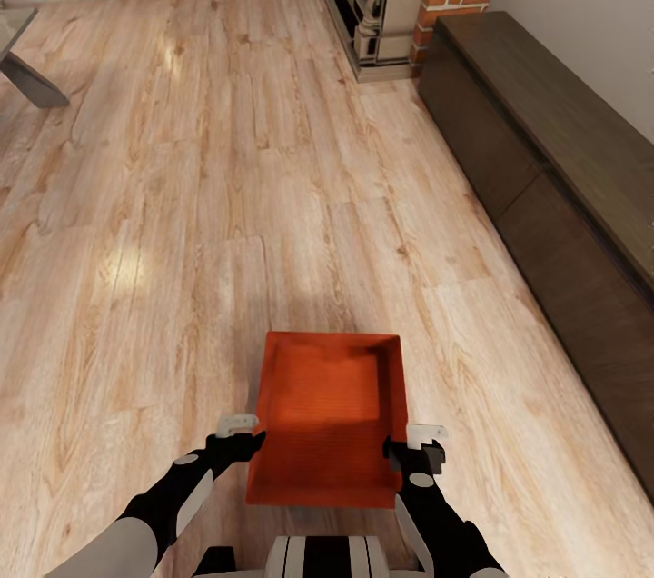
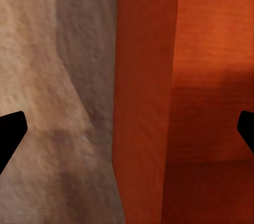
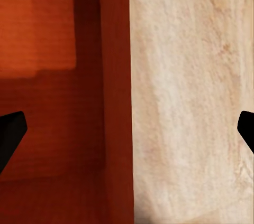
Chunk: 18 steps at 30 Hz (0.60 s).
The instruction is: Move the two storage containers from the living room to the garage. In the garage, place one container on the floor and stack the other container on top of it (either order is fine).
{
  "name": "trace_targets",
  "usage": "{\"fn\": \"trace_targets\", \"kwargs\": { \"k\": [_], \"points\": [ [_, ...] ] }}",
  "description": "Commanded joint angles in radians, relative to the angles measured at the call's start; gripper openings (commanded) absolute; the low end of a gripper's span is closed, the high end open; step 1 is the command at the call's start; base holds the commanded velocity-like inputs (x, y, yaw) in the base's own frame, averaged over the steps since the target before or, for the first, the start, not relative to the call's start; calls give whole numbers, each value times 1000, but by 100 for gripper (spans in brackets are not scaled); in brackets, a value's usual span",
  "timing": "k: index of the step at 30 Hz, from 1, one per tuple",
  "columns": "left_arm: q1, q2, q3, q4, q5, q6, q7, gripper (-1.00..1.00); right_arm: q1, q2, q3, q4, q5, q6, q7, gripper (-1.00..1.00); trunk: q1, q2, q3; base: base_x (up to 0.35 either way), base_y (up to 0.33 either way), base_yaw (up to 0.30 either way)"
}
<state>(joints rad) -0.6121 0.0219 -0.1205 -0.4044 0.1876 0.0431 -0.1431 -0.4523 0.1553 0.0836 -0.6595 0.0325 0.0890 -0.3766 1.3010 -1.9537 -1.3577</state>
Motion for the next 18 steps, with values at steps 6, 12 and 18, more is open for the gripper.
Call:
{"fn": "trace_targets", "kwargs": {
  "k": [6, 12, 18],
  "points": [
    [0, 1, -5, -2, 10, 3, 1, 100, 0, 0, 4, -2, 4, 8, -8, 100, 0, 0, 0, 17, 35, -52],
    [0, 1, -5, -3, 10, 3, 2, 100, 0, 0, 4, -2, 4, 8, -8, 100, 0, 0, 0, 3, 7, -11],
    [0, 1, -6, -3, 9, 3, 2, 100, 0, 0, 4, -2, 4, 8, -8, 100, 0, 0, 0, 1, 1, -2]
  ]
}}
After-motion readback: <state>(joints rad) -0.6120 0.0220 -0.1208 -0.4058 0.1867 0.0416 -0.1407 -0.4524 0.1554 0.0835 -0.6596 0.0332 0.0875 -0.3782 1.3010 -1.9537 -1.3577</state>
